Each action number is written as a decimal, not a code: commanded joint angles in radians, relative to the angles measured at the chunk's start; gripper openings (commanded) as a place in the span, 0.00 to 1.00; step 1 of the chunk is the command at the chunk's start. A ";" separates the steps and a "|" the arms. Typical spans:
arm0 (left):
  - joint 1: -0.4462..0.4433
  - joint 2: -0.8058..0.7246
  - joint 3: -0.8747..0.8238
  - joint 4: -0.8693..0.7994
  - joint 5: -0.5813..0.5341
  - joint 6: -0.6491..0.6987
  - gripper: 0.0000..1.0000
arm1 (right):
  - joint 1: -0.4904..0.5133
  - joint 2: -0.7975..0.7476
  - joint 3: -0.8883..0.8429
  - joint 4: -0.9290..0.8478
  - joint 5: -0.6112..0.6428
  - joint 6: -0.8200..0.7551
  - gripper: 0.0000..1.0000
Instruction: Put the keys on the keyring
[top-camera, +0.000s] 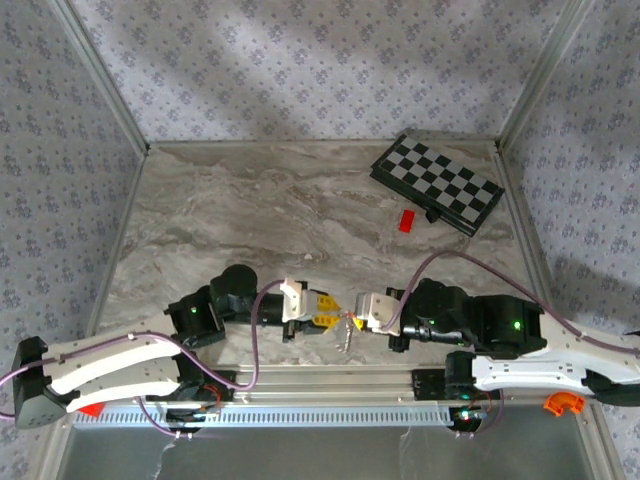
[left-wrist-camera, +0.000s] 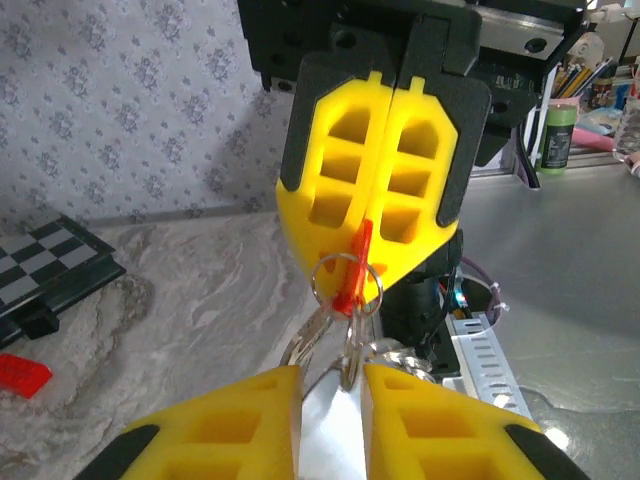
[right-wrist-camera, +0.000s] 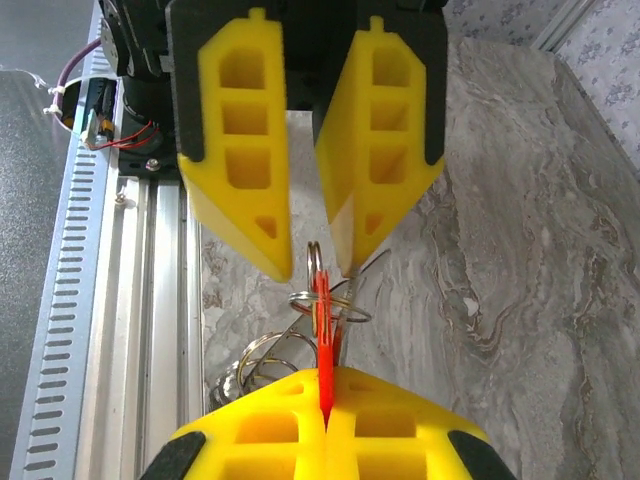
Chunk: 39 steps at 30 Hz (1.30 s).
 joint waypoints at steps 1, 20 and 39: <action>0.000 0.008 0.044 0.056 0.040 -0.008 0.20 | 0.002 -0.015 -0.004 0.036 -0.021 0.009 0.00; -0.007 -0.062 -0.011 0.133 -0.112 -0.002 0.00 | -0.003 0.001 -0.007 0.008 0.030 0.031 0.00; -0.013 -0.116 -0.042 0.177 -0.177 -0.016 0.00 | -0.005 -0.019 -0.032 0.033 0.121 0.050 0.00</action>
